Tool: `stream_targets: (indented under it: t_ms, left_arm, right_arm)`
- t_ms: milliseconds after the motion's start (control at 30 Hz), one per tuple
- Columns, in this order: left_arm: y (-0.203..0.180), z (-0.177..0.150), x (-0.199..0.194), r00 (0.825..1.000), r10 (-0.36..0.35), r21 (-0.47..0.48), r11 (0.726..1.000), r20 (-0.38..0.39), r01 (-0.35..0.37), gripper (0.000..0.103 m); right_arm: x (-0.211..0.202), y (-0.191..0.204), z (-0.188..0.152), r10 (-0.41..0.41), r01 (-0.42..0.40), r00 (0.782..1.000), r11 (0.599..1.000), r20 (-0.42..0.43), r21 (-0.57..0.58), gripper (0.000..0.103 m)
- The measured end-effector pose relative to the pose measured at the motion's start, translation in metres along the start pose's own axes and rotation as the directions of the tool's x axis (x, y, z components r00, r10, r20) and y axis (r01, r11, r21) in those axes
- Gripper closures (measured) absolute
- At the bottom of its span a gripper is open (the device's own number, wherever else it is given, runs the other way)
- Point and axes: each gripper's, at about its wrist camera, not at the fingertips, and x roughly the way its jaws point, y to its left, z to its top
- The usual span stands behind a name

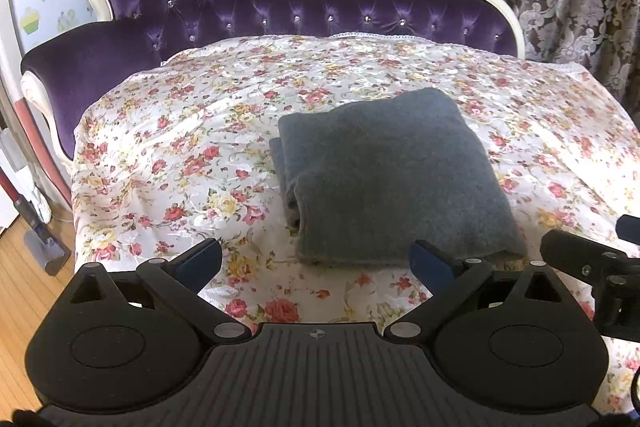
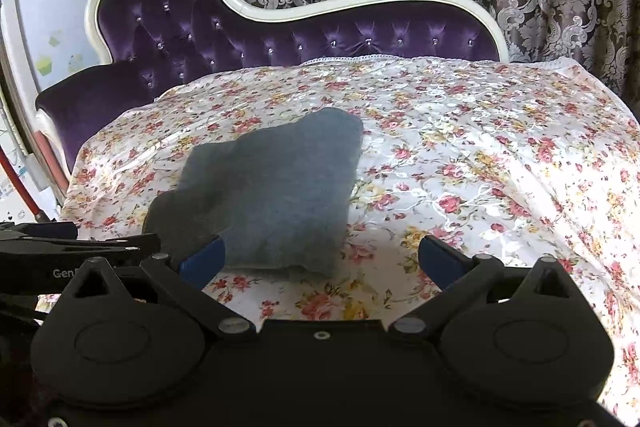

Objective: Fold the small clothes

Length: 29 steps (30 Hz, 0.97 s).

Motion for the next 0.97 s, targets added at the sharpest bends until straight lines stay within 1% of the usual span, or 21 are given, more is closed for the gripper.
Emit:
stream_targets:
  t_ms: [533, 833, 967]
  left_arm:
    - [-0.0029, -0.0014, 0.0019, 1.000, -0.008, 0.009, 1.000, -0.008, 0.008, 0.001]
    - [-0.0044, -0.0039, 0.0016, 1.000, -0.002, 0.029, 1.000, 0.005, 0.002, 0.001]
    - [-0.0029, -0.0034, 0.0019, 1.000, -0.012, 0.030, 0.999, 0.001, 0.011, 0.001]
  right_arm:
    - [0.0056, 0.0035, 0.0008, 0.022, -0.022, 0.999, 1.000, -0.030, 0.002, 0.001]
    - [0.0072, 0.0039, -0.0002, 0.031, -0.031, 0.999, 0.999, -0.040, 0.012, 0.001]
    - [0.0079, 0.0036, -0.0008, 0.034, -0.033, 0.998, 0.999, -0.045, 0.015, 0.001]
